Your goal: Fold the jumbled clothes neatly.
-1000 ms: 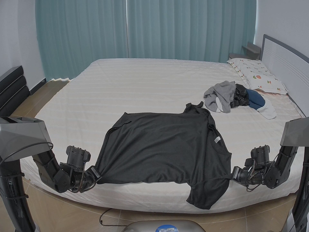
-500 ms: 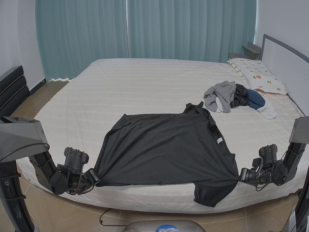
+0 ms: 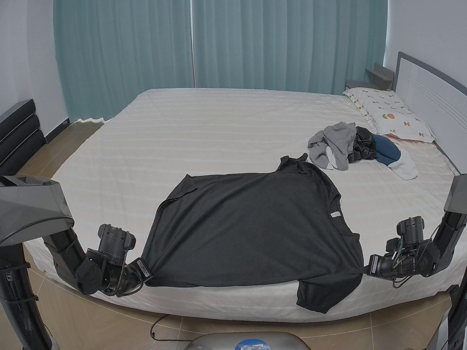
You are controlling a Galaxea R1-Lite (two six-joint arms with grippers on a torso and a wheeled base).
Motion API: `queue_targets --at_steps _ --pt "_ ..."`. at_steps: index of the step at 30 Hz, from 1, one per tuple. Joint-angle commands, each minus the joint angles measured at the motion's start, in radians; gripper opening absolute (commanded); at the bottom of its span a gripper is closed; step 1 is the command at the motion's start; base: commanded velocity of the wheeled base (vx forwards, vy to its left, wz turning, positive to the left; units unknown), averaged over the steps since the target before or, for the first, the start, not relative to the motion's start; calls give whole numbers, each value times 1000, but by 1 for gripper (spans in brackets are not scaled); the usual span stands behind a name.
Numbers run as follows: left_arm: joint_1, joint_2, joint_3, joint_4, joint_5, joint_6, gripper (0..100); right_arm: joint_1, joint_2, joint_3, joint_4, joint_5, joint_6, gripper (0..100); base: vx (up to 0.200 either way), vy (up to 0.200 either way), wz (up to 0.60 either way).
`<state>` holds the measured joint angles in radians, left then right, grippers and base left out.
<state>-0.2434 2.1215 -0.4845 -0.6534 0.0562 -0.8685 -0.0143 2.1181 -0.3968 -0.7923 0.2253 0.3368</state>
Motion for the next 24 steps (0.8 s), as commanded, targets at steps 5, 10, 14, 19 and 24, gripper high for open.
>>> queue_targets --at_steps 5,10,14,19,24 --pt "10 -28 -5 -3 -2 -3 100 -9 -58 -4 -10 3 19 100 0 0 0" --pt "15 -87 -5 -15 -21 -6 100 -9 -135 -11 -10 8 74 100 0 0 0" --pt "13 -107 -2 -22 -16 -4 100 0 -159 -14 -10 11 116 100 0 0 0" --pt "30 -112 -8 -22 -19 -18 100 0 -158 -17 -18 14 123 100 0 0 0" --pt "47 -110 -17 -22 -22 -20 100 0 -162 -22 -59 39 176 100 0 200 0"
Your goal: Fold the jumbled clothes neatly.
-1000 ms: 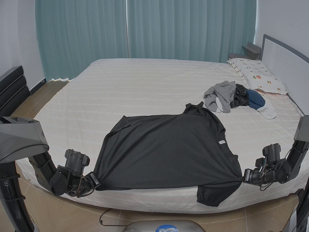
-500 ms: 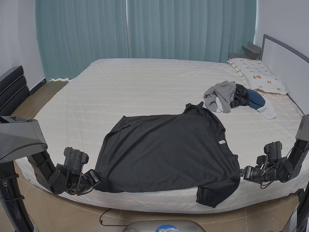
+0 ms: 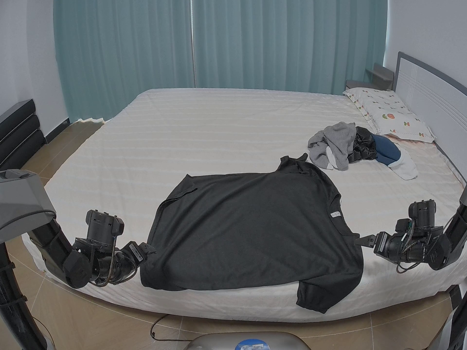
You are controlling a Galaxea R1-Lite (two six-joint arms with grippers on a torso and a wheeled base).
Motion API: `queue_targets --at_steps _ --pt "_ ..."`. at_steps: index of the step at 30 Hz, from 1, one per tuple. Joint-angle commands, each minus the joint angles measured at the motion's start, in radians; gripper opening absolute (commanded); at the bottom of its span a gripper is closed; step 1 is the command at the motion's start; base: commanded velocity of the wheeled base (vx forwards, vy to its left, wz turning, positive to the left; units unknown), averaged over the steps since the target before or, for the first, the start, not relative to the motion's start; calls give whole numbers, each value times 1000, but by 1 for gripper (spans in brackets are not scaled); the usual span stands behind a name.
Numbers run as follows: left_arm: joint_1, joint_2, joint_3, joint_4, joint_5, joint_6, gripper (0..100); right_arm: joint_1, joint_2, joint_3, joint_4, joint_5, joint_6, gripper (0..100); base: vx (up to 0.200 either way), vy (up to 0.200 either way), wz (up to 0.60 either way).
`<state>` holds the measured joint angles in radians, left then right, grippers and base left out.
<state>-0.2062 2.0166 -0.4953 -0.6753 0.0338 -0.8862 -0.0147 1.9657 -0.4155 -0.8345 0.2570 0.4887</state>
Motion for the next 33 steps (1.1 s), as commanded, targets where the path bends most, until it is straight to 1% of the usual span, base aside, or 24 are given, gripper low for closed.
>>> queue_targets --at_steps 1,2,7,19,21,24,31,33 --pt "11 -6 -6 0 0 -2 100 1 -10 -3 -25 8 36 100 0 200 0" --pt "11 -6 -6 0 0 0 100 1 -8 -3 -31 7 48 100 0 200 0" --pt "11 -4 -6 0 0 0 100 1 -5 -3 -40 8 57 100 0 200 0" --pt "8 -1 -11 -1 1 -8 100 4 -16 -5 -43 14 64 100 0 0 0" --pt "8 1 -15 -1 3 -11 100 7 -18 -6 -45 14 73 100 200 0 0" --pt "7 -1 -22 0 1 -11 100 22 -18 -17 -48 13 113 100 200 0 0" --pt "2 1 -23 -1 0 -11 100 24 -18 -17 -49 13 116 100 200 0 0" --pt "2 1 -23 -1 0 -16 100 24 -18 -17 -49 13 116 100 0 0 0"
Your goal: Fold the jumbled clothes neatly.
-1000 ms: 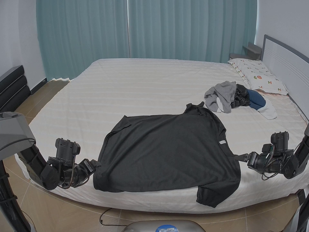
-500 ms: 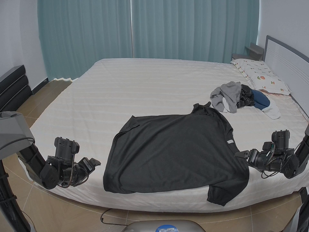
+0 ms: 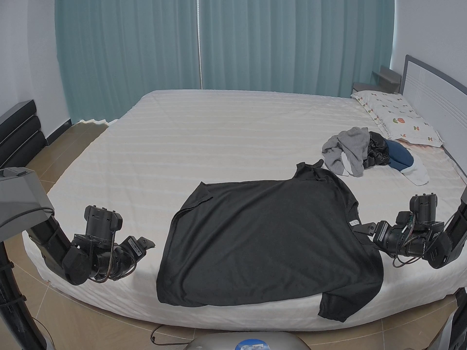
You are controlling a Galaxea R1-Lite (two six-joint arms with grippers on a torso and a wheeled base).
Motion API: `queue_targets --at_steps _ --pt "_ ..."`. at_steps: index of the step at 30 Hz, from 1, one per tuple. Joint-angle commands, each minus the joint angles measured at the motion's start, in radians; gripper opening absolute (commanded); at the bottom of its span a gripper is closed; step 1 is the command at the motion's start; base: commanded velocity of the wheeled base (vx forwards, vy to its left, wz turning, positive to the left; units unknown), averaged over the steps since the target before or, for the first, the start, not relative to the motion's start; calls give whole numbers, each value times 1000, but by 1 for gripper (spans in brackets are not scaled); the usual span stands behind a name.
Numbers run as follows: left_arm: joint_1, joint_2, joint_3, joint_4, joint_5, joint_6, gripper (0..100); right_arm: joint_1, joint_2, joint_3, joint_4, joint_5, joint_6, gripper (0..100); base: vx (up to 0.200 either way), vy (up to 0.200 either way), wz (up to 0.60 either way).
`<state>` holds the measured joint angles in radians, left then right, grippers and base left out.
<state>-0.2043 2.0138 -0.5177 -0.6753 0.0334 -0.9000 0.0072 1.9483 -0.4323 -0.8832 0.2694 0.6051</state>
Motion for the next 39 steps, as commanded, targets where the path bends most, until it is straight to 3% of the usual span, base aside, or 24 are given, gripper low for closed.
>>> queue_targets --at_steps 1,13,22,39 --pt "0 5 -1 -1 0 -11 100 2 0 0 0 1 -1 100 0 0 0" --pt "-24 -1 -8 -1 -9 -80 100 2 1 0 0 1 -1 100 0 0 0" --pt "-46 -3 -7 -1 -9 -85 100 2 3 0 1 1 -1 100 -200 -200 0" --pt "-46 -1 -25 -3 -7 -115 100 2 3 0 0 1 1 100 0 0 0"
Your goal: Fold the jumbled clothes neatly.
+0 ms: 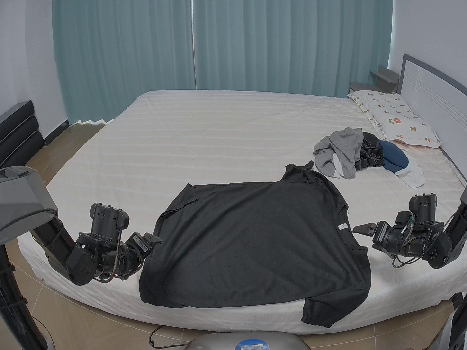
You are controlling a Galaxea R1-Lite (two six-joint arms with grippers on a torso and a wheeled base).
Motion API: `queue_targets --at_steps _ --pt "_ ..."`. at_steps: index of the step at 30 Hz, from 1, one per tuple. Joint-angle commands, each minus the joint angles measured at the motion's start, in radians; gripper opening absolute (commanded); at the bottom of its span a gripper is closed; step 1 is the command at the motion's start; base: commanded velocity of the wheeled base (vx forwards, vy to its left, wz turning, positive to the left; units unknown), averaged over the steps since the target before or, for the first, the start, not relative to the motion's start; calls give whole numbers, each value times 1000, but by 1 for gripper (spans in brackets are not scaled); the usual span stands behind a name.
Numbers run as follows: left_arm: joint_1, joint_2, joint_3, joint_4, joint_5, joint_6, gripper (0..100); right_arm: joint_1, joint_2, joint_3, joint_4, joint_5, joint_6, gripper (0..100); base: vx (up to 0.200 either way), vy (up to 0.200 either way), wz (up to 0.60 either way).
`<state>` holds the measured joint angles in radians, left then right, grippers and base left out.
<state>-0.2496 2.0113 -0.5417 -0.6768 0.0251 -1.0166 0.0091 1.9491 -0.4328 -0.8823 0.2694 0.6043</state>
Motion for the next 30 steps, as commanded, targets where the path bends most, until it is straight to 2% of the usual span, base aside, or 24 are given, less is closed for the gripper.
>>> queue_targets --at_steps 1,4,13,15,24,30 --pt "0 1 -1 -1 1 1 100 0 2 0 0 1 0 100 0 0 0" --pt "6 1 -6 0 1 0 100 2 1 2 -1 1 0 100 0 0 0" --pt "4 0 -35 -1 -1 0 100 9 -1 2 -1 1 2 100 200 0 0" --pt "4 1 -47 -1 -2 0 100 9 -1 2 -1 1 2 100 0 0 0" --pt "0 63 -228 19 1 0 100 9 1 2 -1 1 2 100 0 0 0" --pt "-14 176 -408 85 -1 0 100 9 1 2 -1 1 3 100 0 0 0"
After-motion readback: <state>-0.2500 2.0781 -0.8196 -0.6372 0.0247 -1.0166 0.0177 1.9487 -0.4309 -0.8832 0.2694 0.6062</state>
